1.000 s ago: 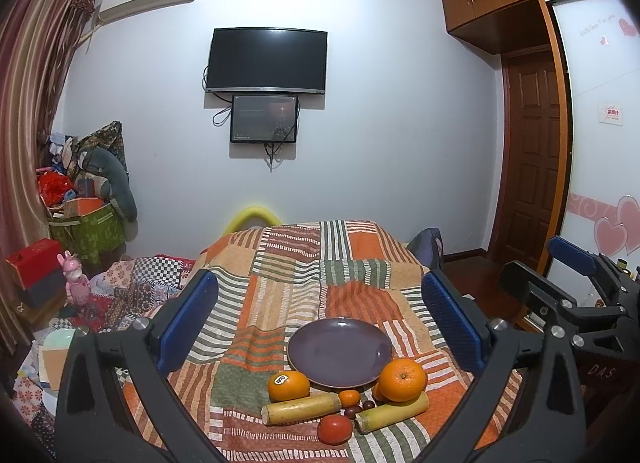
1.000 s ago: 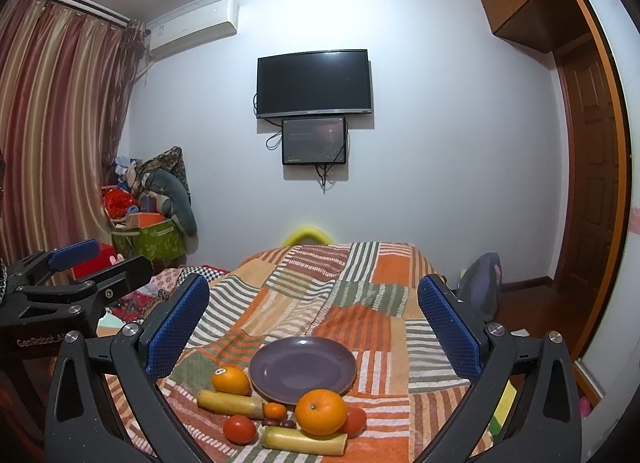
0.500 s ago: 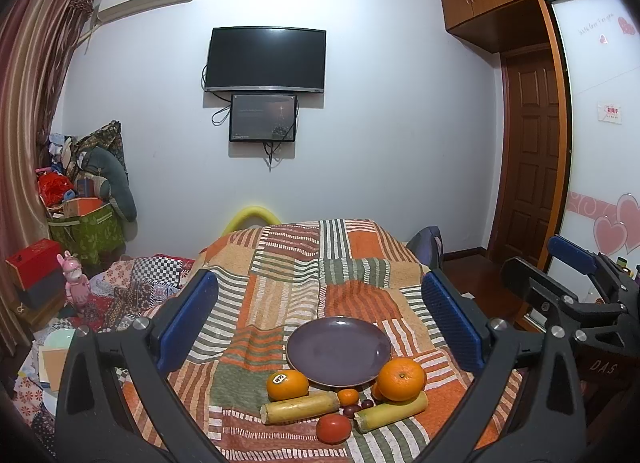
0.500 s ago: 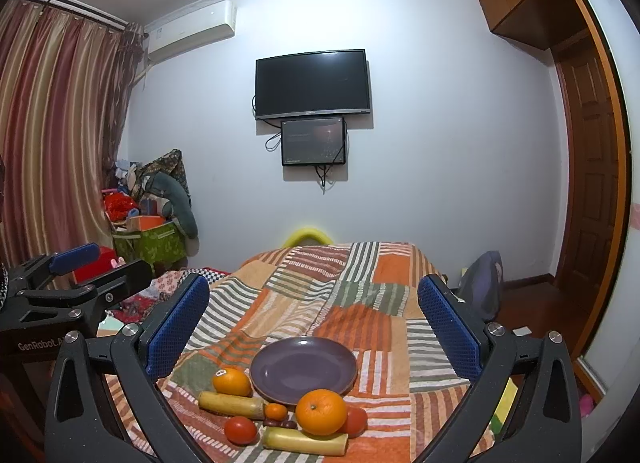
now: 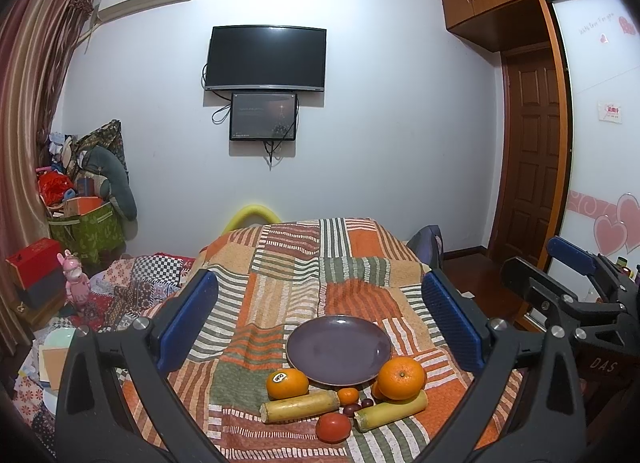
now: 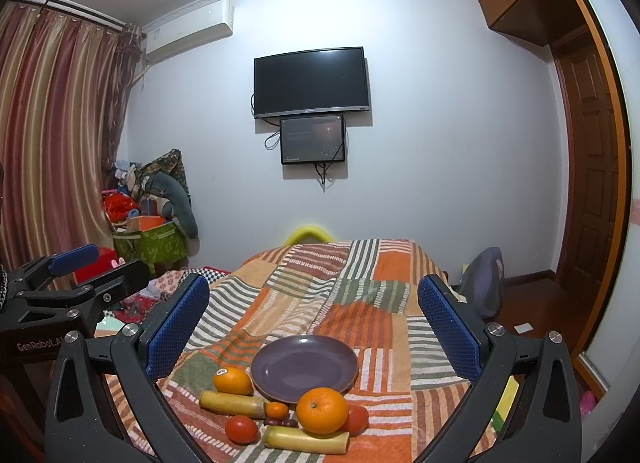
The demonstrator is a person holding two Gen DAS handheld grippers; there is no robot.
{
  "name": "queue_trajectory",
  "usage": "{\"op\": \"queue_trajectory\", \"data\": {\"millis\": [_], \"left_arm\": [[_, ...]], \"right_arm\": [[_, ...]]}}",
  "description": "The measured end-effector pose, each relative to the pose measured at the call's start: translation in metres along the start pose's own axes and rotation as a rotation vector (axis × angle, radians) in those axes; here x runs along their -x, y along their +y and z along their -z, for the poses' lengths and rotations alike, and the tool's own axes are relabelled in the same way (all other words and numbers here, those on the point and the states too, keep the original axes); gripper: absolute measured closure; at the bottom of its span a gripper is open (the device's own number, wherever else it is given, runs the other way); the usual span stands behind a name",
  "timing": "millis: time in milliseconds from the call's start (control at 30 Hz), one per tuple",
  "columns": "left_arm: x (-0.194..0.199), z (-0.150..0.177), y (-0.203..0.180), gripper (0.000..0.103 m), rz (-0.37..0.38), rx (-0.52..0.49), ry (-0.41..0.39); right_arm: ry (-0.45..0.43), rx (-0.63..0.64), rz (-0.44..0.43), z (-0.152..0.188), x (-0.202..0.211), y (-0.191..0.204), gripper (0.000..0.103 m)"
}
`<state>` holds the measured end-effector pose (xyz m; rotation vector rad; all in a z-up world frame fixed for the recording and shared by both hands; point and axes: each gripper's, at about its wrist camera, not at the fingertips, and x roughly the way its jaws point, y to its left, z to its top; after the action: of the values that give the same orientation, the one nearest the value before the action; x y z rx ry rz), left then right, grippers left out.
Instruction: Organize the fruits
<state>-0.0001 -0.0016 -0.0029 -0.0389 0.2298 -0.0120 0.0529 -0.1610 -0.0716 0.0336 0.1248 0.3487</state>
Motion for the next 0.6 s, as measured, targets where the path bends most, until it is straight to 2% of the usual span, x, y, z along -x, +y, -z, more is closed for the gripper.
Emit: {"op": "queue_trajectory", "data": {"millis": [600], "left_arm": [[-0.0085, 0.0023, -0.0008, 0.0, 0.015, 0.001, 0.036]], "right_arm": [[0.021, 0.012, 0.022, 0.0047, -0.0078, -0.003, 0.0]]}}
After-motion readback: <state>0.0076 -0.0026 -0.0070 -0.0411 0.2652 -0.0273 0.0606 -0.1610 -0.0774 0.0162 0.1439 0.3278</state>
